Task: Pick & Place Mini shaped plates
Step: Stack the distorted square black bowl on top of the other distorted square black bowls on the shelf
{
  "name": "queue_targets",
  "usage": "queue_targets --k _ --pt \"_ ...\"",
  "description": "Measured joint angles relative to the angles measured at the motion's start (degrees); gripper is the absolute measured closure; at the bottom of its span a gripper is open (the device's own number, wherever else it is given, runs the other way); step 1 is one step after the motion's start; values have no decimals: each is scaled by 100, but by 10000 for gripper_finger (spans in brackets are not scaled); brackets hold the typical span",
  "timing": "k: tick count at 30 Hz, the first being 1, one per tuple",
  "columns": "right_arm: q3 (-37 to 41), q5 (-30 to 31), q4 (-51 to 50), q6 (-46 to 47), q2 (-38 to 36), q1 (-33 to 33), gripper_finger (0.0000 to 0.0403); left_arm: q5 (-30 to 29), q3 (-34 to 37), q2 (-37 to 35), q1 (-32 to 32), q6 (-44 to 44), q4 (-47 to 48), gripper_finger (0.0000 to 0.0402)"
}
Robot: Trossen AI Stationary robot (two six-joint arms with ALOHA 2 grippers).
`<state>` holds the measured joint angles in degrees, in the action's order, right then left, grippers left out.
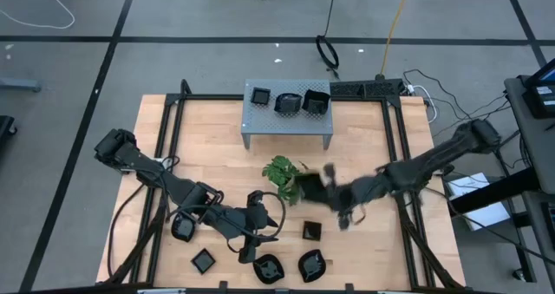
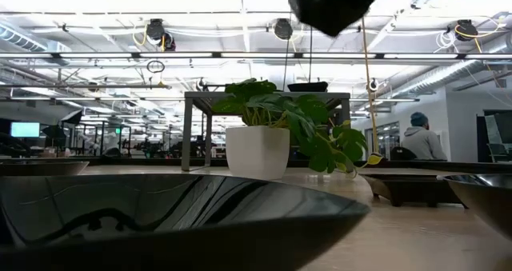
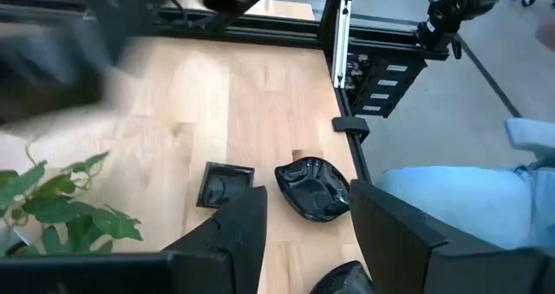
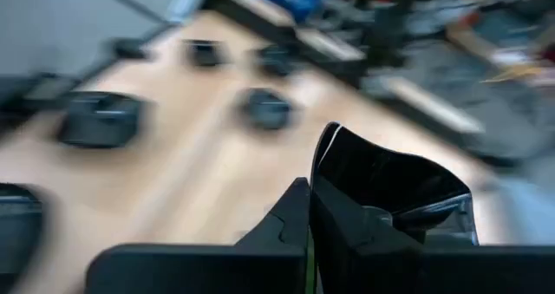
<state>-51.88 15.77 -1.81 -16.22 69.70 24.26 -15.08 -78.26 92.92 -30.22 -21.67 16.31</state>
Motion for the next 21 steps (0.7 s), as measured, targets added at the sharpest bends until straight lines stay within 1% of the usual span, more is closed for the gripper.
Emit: queue_targets --k 2,4,6,9,11,14,15,18,21 --pt "0 350 -197 -386 -448 -280 402 -1 0 0 22 90 -1 231" --pt "0 530 -237 -749 -813 -669 402 -1 0 0 61 100 -3 231" --pt "0 510 -264 -952 -1089 -1226 402 -3 0 0 114 100 -8 231" --pt "0 407 -291 -1219 -1254 -2216 403 -3 0 0 206 99 -8 231" --pt "0 -44 -303 -1374 -1245 -2973 403 -3 0 0 274 98 -10 231" --pt "0 -1159 -234 -1402 -1087 -3986 403 -3 0 0 351 98 -9 231" --pt "1 -1446 -203 -1404 -1009 -4260 403 -5 0 0 374 96 -9 231" --pt "4 -1902 126 -1223 -728 -4873 403 -5 0 0 451 100 1 231" --pt "4 -2247 318 -1068 -479 -5265 403 -6 0 0 501 204 11 231"
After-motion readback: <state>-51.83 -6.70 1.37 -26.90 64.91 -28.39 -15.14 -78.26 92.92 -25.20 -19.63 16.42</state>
